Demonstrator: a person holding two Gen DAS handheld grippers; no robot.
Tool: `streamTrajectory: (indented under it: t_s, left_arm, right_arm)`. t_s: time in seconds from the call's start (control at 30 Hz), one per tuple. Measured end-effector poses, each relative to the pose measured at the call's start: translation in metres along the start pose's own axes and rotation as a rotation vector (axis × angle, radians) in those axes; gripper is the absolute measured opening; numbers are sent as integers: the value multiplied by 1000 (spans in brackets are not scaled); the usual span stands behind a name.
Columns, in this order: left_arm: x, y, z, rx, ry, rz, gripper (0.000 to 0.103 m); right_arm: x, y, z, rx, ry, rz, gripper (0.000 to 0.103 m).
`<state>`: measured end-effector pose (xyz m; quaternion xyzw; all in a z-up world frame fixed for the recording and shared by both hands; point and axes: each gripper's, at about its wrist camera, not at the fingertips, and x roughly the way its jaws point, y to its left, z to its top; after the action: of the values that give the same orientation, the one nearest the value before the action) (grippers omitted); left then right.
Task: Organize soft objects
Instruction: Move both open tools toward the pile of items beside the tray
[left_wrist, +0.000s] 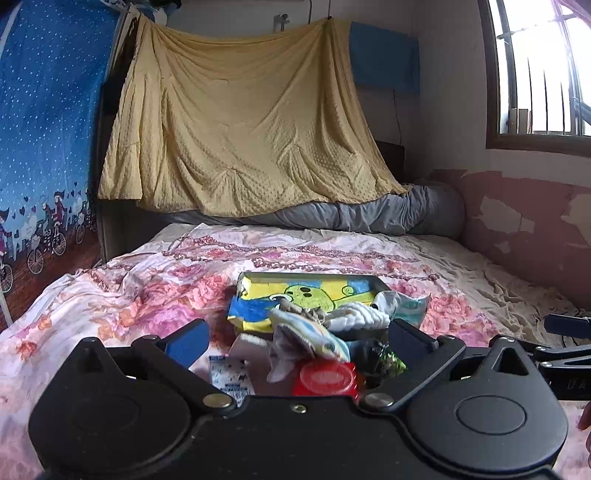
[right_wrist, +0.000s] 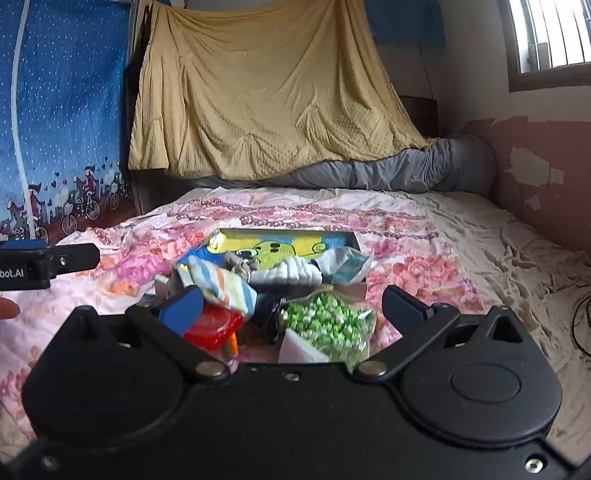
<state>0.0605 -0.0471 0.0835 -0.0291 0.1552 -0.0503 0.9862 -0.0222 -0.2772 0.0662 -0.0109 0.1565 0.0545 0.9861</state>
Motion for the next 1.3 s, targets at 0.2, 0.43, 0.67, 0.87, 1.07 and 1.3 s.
streamTrajectory:
  t_s: [0.2, 0.43, 0.67, 0.87, 1.07, 1.3]
  left_arm:
    - [-9, 11, -13, -6, 10, -2, 102]
    - [-17, 19, -27, 22, 7, -3, 102]
    - [-19, 28, -39, 27, 11, -10, 102]
    - [-15, 32, -50, 45, 15, -10, 102]
    - [-10, 38, -61, 31, 34, -20, 102]
    - [-7, 44, -72, 17, 33, -13, 102]
  right_arm:
    - [-7, 4, -6, 3, 12, -24, 103]
    - [-20, 9, -18, 10, 23, -40, 103]
    - [-24, 11, -24, 12, 48, -51, 103]
    - [-22, 10, -32, 13, 72, -58, 103]
    - [-15, 11, -42, -2, 111, -57, 103]
    - [-5, 18, -52, -29, 158, -30, 103]
